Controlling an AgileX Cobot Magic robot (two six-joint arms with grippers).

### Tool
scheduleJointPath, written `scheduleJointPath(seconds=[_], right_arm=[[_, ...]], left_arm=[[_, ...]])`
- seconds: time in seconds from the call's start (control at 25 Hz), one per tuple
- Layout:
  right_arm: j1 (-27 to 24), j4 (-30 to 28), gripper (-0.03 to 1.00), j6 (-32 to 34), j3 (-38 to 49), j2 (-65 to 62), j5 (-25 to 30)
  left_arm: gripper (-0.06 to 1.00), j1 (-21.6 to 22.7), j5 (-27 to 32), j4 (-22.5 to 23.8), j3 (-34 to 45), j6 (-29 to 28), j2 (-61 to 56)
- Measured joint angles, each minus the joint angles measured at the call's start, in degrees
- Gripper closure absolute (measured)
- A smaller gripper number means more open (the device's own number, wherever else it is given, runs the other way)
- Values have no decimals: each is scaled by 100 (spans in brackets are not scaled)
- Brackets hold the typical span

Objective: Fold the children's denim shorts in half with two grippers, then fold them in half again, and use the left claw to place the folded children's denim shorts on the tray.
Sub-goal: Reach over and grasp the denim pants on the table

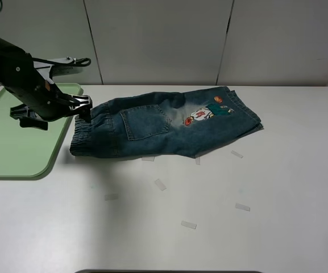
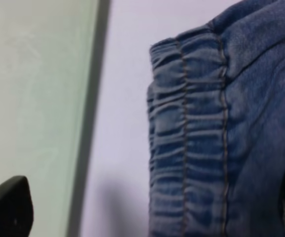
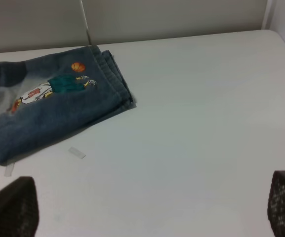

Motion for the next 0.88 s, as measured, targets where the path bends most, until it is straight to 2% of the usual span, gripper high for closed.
scheduleJointPath(seconds=[0.2,0.36,0.56,0.88], right_arm=[[0,11,27,0,0,0,0],[0,11,27,0,0,0,0],[0,11,27,0,0,0,0],[0,23,27,0,0,0,0]], left_arm=[[-5,0,-614,-413,5,-7,422],[-5,-6,-960,-448,5,-36,641],[-5,-20,-1113,-453,5,-184,802],[-5,-301,-1505,-435,-35,-431,1084]])
